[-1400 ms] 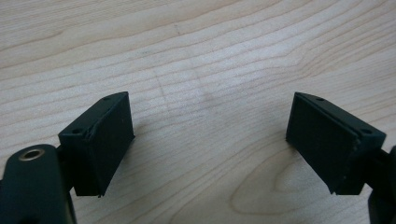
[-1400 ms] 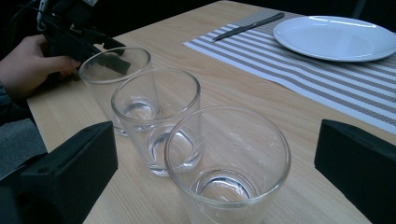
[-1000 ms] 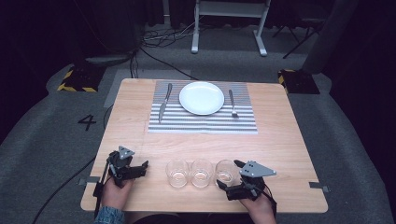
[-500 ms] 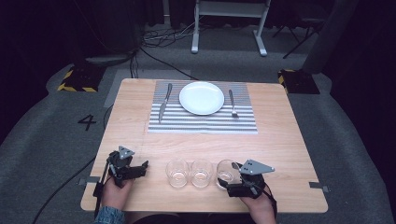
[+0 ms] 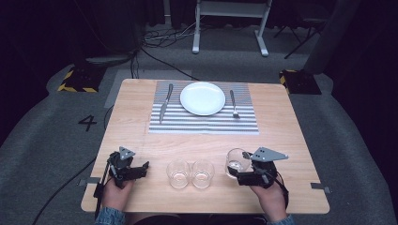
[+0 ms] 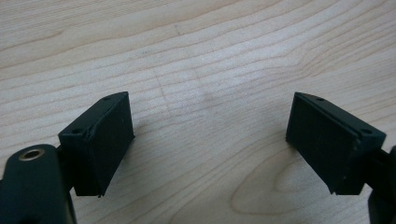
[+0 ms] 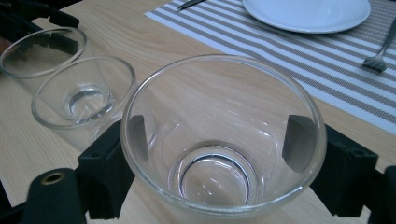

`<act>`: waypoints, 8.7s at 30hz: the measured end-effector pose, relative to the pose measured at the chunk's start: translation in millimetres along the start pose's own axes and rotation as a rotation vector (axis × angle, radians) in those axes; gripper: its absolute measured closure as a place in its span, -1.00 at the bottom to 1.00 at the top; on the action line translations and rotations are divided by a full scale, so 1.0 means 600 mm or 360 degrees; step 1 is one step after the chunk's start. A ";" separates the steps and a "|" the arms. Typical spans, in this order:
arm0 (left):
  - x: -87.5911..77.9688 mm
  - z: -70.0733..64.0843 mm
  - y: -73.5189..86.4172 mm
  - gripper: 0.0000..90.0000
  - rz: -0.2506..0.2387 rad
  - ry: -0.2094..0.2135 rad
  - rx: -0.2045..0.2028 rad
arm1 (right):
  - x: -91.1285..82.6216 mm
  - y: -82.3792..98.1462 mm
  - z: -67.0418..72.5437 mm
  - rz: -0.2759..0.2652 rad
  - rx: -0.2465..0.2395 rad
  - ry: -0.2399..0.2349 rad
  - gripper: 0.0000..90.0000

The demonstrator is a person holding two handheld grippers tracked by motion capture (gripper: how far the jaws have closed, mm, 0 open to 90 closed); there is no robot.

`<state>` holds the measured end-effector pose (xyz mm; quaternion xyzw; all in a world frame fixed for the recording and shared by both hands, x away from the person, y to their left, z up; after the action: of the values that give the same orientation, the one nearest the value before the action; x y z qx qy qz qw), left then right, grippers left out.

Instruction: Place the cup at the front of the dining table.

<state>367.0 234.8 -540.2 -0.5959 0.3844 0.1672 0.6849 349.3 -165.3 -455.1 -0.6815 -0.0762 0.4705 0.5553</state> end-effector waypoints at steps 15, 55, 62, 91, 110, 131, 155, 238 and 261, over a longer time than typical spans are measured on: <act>0.001 0.000 -0.001 -0.67 -0.0002 -0.0003 0.0001 | -0.011 -0.053 -0.033 -0.0018 0.0003 0.0026 -0.58; 0.004 -0.004 -0.004 -0.67 0.0006 -0.0033 -0.0041 | 0.066 -0.211 -0.084 0.0005 -0.0035 0.0005 -0.58; 0.005 -0.003 -0.005 -0.67 -0.0001 -0.0031 -0.0052 | 0.098 -0.232 -0.086 0.0030 -0.0054 -0.0015 -0.58; 0.005 -0.002 -0.005 -0.66 0.0000 -0.0036 -0.0050 | 0.266 -0.319 -0.047 0.0186 -0.0144 -0.0074 -0.58; 0.005 -0.002 -0.005 -0.67 -0.0004 -0.0036 -0.0053 | 0.380 -0.308 -0.047 0.0273 -0.0187 -0.0101 -0.58; 0.005 -0.003 -0.005 -0.66 0.0000 -0.0032 -0.0052 | 0.448 -0.270 -0.035 0.0363 -0.0216 -0.0182 -0.58; 0.005 -0.002 -0.005 -0.66 -0.0001 -0.0037 -0.0042 | 0.421 -0.267 -0.037 0.0417 -0.0252 -0.0191 -0.66; 0.005 -0.002 -0.006 -0.66 0.0004 -0.0036 -0.0037 | -0.063 -0.090 -0.205 0.0316 -0.0048 0.0033 -0.68; 0.005 -0.002 -0.006 -0.66 0.0005 -0.0037 -0.0031 | -0.064 0.070 -0.237 0.0397 0.0182 0.0055 -0.67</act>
<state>371.1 232.4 -540.0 -0.6001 0.3757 0.1790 0.6832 414.1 -302.2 -477.1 -0.6609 0.0457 0.5276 0.5318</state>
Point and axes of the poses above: each handheld gripper's, and its own axes: x roughly forward along the jaws, y roughly out of its underside, z roughly to its left, the point moved 5 cm from there along x, roughly forward along the jaws, and after that the axes turned 2 degrees about -y, right-handed, at the moved point
